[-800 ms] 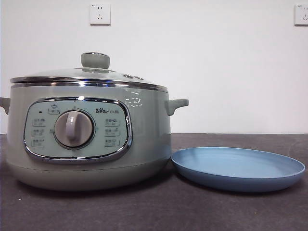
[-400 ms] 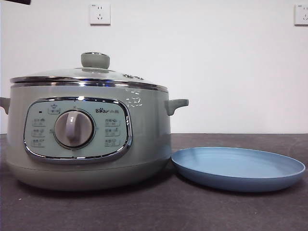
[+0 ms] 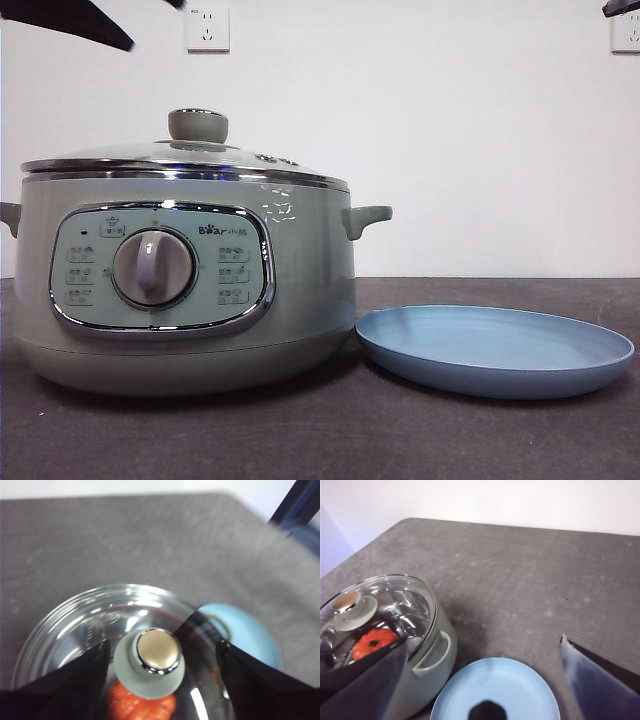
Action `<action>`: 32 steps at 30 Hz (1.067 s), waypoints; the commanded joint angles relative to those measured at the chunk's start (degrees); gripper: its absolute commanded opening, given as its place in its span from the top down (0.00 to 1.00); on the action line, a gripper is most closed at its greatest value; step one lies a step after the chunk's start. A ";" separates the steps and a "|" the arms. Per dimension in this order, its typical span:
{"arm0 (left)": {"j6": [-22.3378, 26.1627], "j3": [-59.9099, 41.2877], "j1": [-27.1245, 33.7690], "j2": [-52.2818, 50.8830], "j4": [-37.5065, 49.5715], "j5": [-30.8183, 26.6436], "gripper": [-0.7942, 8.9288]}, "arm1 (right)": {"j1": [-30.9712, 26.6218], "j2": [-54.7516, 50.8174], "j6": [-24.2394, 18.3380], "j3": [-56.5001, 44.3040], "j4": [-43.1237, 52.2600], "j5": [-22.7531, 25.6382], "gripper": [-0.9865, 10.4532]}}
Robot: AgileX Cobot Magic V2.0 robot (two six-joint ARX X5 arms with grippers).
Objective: Take the pumpkin out from the steamer,put the pumpkin in the blue plate,close the lid
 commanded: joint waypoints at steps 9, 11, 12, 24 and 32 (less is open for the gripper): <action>3.69 3.63 -6.54 11.65 -0.37 -7.21 0.55 | 0.13 0.04 -0.72 0.22 -3.41 0.11 0.47; 4.31 3.63 -7.13 12.94 -0.79 -8.07 0.55 | 0.13 0.04 -0.72 0.22 -3.39 0.11 0.47; 4.46 3.63 -7.37 13.53 -0.96 -8.02 0.55 | 0.13 0.04 -0.72 0.22 -3.39 0.11 0.47; 5.40 3.63 -8.74 15.52 -1.77 -10.97 0.67 | 0.13 0.04 -0.72 0.22 -3.39 0.11 0.47; 7.43 3.63 -8.76 15.47 -0.55 -11.23 0.93 | 0.13 0.07 -0.55 0.22 -3.78 0.07 0.47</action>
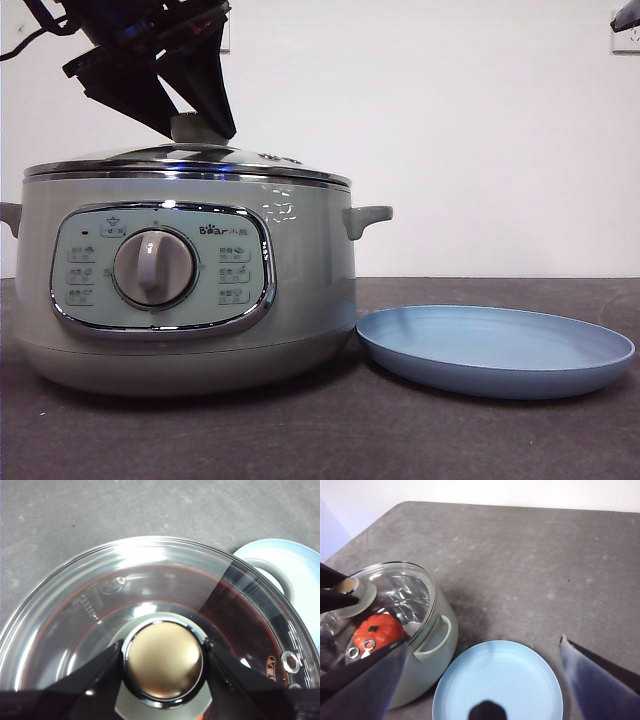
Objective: Take the pumpkin out from the steamer,put the pumpkin in the blue plate,close the lid
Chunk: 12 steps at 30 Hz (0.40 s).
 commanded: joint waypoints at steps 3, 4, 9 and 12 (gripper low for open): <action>1.14 -0.22 -0.20 -0.50 2.10 0.37 0.93 | 0.13 0.07 0.33 0.20 -0.33 0.02 0.47; 1.14 -0.22 -0.17 -0.92 2.60 -0.24 0.93 | 0.13 0.07 0.55 0.20 -0.31 -0.11 0.47; 1.14 -0.22 -0.02 -5.64 3.72 -2.45 0.93 | 1.16 0.31 0.70 0.20 0.35 -1.40 0.48; 1.11 -0.20 -0.02 -9.92 4.46 -3.08 0.93 | 3.34 1.11 1.68 0.22 2.05 -2.73 0.48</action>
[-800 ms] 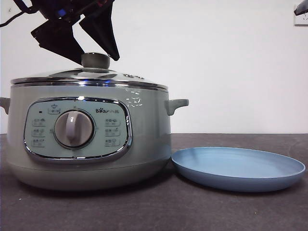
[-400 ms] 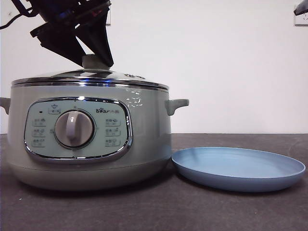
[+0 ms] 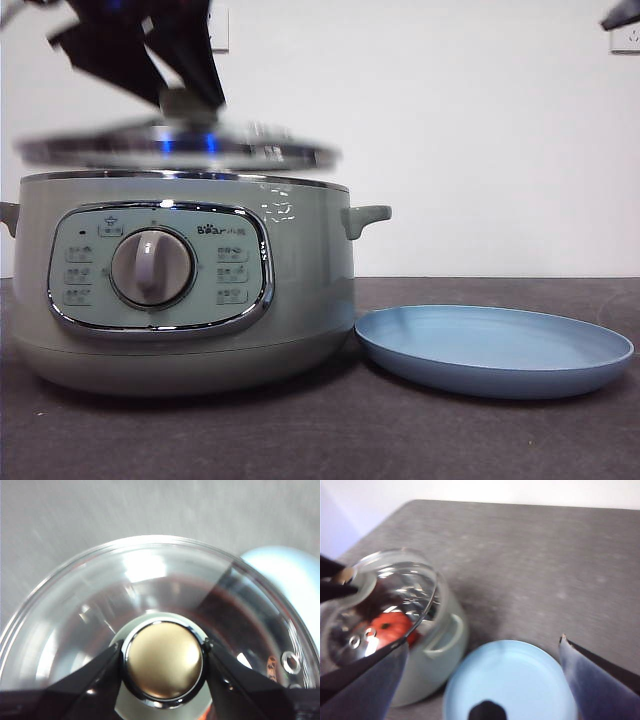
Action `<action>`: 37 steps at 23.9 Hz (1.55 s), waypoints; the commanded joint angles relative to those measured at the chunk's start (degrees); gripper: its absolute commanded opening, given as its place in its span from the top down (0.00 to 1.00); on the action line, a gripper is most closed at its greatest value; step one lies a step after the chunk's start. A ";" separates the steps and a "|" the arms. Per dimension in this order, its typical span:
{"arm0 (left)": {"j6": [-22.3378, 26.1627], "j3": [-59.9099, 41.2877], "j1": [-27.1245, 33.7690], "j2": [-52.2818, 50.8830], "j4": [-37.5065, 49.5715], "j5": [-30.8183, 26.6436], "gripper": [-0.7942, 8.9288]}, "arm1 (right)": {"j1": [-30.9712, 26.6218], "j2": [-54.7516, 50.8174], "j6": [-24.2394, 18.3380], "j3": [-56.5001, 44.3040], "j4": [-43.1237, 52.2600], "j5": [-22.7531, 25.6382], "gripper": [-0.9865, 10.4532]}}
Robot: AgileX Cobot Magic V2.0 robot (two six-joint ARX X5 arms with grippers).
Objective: Take the pumpkin out from the steamer,put the pumpkin in the blue plate,close the lid
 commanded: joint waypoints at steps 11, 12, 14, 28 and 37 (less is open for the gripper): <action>0.76 4.55 -0.02 -20.46 -3.58 -12.26 0.93 | 17.66 12.39 0.98 5.79 3.65 -0.81 0.48; 0.85 5.38 -0.02 -21.53 -4.96 -13.42 0.93 | 19.28 14.29 0.85 7.28 3.04 -0.81 0.48; 0.96 6.93 -0.02 -23.06 -7.78 -14.97 0.93 | 22.27 18.56 0.02 10.78 1.05 -0.81 0.48; 3.87 16.24 -0.02 -26.56 -21.84 -27.34 0.93 | 37.88 54.18 -11.63 39.89 -13.62 16.06 0.39; 3.85 16.81 -0.02 -26.56 -22.36 -27.30 0.93 | 40.33 62.66 -12.68 39.89 -6.12 19.82 0.39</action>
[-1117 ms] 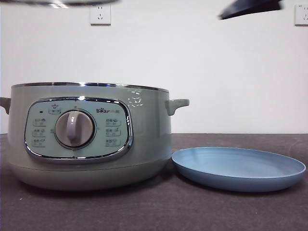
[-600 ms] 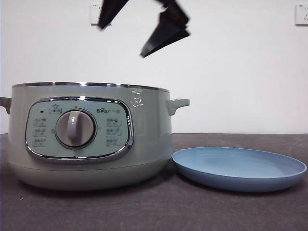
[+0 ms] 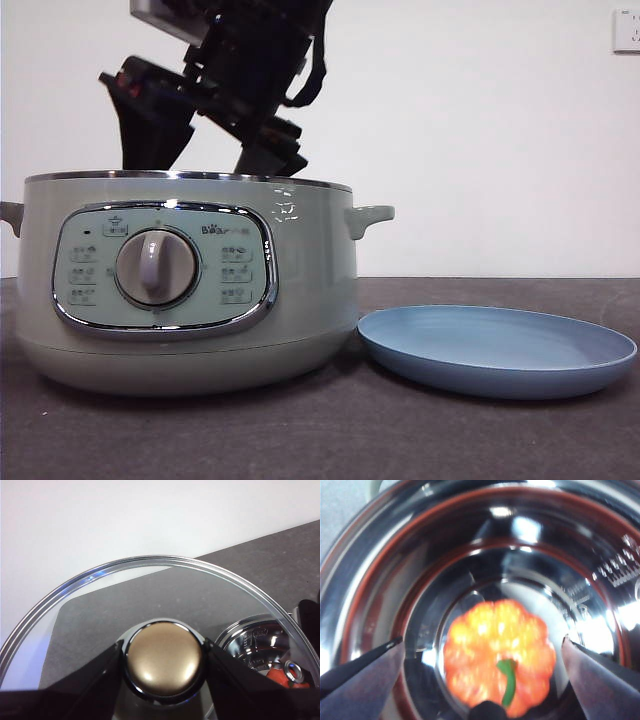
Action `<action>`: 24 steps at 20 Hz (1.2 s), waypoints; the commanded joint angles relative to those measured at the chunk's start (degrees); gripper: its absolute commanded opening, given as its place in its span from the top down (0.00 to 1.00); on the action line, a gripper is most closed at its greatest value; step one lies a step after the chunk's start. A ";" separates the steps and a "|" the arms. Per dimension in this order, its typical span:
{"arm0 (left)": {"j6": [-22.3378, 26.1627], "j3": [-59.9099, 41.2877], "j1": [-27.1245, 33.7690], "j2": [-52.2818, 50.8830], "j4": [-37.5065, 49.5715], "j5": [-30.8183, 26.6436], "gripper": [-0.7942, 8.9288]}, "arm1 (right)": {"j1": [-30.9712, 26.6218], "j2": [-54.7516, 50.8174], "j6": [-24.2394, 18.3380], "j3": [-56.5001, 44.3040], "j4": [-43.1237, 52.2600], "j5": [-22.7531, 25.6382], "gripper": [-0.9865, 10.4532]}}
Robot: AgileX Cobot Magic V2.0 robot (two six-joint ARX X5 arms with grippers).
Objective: Take the pumpkin out from the steamer,put the pumpkin in the blue plate,close the lid
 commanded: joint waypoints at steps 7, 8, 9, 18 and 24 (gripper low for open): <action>0.66 1.18 -0.02 -0.55 2.14 -0.31 0.93 | 0.09 4.24 -0.48 0.09 1.27 0.00 0.86; 0.66 1.18 -0.02 -0.55 2.14 -0.31 0.93 | 0.07 4.11 -0.46 0.09 1.86 0.07 0.92; 0.66 1.18 -0.02 -0.55 2.16 -0.31 0.93 | -0.13 3.50 -0.46 0.11 1.92 0.48 0.92; 0.70 1.18 -0.02 2.43 5.35 1.44 0.93 | -9.99 -15.96 1.49 0.07 -22.29 0.63 0.92; 0.70 1.18 -0.02 6.25 8.74 7.76 0.93 | -23.74 -19.23 11.08 -6.93 -30.16 0.66 0.92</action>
